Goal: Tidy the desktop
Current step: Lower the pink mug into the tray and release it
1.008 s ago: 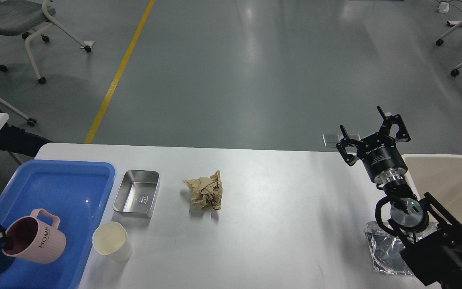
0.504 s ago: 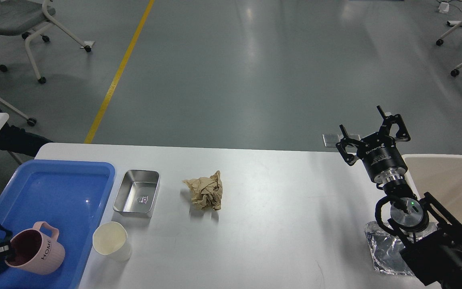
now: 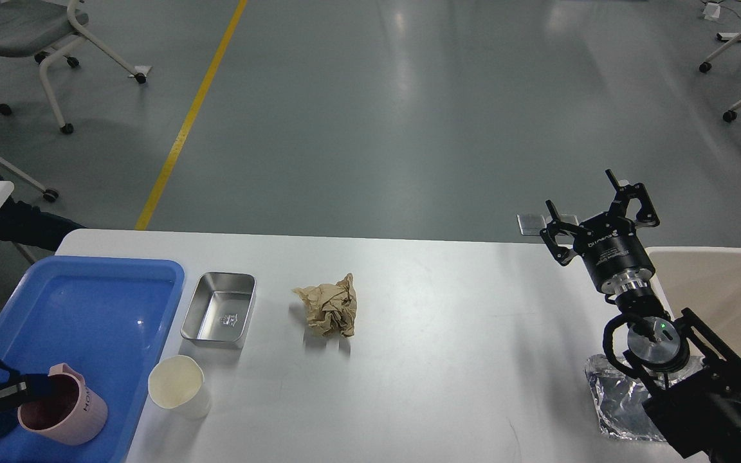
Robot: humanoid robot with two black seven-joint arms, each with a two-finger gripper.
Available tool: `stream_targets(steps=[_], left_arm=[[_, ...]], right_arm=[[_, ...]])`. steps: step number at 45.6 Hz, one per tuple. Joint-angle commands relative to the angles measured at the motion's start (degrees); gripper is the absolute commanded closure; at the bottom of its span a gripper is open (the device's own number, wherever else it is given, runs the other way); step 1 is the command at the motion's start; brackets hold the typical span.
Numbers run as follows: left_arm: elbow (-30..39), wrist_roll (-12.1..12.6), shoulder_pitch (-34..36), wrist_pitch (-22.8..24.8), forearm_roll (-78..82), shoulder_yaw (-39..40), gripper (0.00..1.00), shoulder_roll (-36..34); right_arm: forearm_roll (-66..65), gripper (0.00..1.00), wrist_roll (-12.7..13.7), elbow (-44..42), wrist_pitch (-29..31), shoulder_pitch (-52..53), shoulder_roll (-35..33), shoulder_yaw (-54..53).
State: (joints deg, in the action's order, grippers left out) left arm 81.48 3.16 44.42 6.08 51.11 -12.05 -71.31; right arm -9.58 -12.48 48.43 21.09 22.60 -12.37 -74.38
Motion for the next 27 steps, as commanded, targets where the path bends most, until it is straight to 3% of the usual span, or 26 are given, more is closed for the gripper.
stream_targets(steps=[1, 7, 18, 27], left_arm=[[0.1, 0.4, 0.1, 0.5, -0.6, 3.3, 0.18, -0.6], [1.1, 0.0, 0.5, 0.8, -2.6, 6.2, 0.09, -1.2], [2.4, -0.1, 2.1, 3.4, -2.6, 13.3, 0.07, -4.3], [8.4, -1.3, 2.2, 3.6, -2.3, 20.0, 0.05, -7.0]], right_arm=[[0.0, 0.0, 0.0, 0.0, 0.0, 0.1, 0.1, 0.0], [0.0, 0.0, 0.0, 0.0, 0.0, 0.2, 0.2, 0.0], [0.0, 0.0, 0.1, 0.0, 0.0, 0.3, 0.1, 0.0], [0.0, 0.0, 0.1, 0.0, 0.0, 0.3, 0.0, 0.0]])
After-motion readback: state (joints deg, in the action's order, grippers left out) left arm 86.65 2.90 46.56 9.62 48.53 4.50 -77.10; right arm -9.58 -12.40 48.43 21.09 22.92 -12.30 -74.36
